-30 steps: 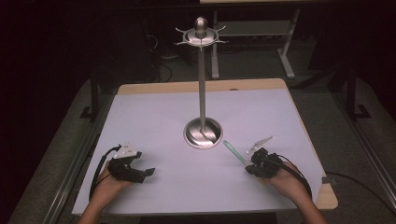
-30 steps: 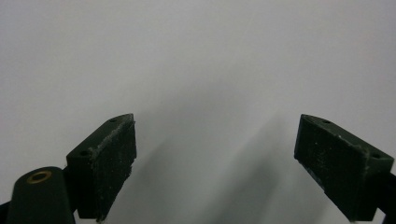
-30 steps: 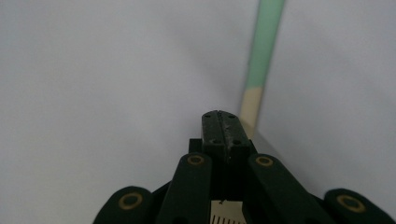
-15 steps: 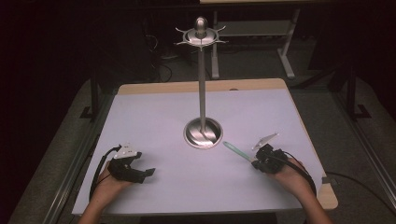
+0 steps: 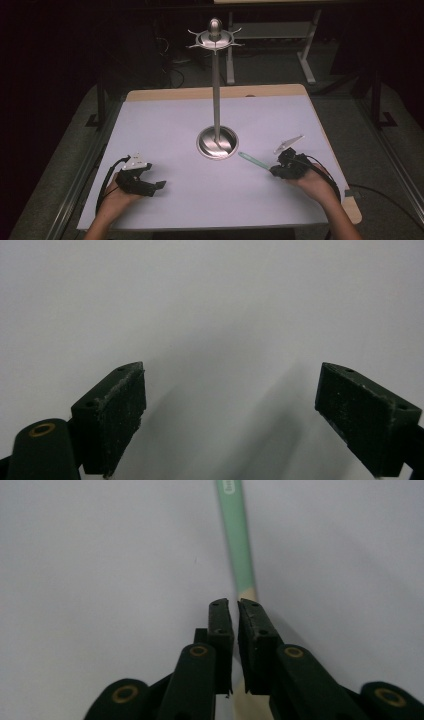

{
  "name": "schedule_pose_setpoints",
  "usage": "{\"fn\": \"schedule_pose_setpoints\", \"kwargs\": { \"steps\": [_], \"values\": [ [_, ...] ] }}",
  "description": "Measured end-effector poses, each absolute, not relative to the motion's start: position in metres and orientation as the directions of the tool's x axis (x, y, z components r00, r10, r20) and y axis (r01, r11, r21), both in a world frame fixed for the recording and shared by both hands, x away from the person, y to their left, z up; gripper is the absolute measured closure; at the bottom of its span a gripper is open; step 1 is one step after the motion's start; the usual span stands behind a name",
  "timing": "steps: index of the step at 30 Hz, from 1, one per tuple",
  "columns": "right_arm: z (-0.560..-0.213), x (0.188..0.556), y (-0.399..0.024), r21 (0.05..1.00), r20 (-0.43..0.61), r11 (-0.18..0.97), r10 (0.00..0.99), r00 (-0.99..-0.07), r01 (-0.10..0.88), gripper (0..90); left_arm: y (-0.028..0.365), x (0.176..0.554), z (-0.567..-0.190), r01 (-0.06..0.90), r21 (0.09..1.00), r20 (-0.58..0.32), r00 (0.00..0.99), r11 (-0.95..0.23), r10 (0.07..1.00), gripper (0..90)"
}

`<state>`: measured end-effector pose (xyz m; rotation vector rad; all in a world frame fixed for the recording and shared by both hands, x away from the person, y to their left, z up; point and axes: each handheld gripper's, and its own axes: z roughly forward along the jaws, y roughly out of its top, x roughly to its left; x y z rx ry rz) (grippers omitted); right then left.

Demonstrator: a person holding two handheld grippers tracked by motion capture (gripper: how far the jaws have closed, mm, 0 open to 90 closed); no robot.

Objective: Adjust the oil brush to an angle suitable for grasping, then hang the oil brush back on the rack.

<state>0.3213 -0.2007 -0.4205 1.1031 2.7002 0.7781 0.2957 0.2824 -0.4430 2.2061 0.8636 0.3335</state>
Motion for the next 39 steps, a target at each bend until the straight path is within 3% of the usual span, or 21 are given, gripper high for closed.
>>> {"fn": "schedule_pose_setpoints", "kwargs": {
  "steps": [12, 29, 39],
  "values": [
    [-0.411, 0.336, -0.194, 0.491, 0.081, 0.637, 0.646, -0.759, 0.594, 63.2, 0.281, 0.295, -0.444, 0.49, 0.716, -0.036, 0.737, -0.497, 0.675, 12.6],
    [-0.405, 0.368, -0.161, 0.373, 0.01, 0.753, 0.581, -0.814, 0.542, 65.2, 0.281, 0.295, -0.443, 0.483, 0.715, -0.031, 0.745, -0.506, 0.666, 12.6],
    [-0.409, 0.381, -0.136, 0.3, 0.03, 0.802, 0.534, -0.845, 0.517, 67.3, 0.281, 0.295, -0.443, 0.477, 0.714, -0.029, 0.751, -0.513, 0.659, 12.6]
  ]
}}
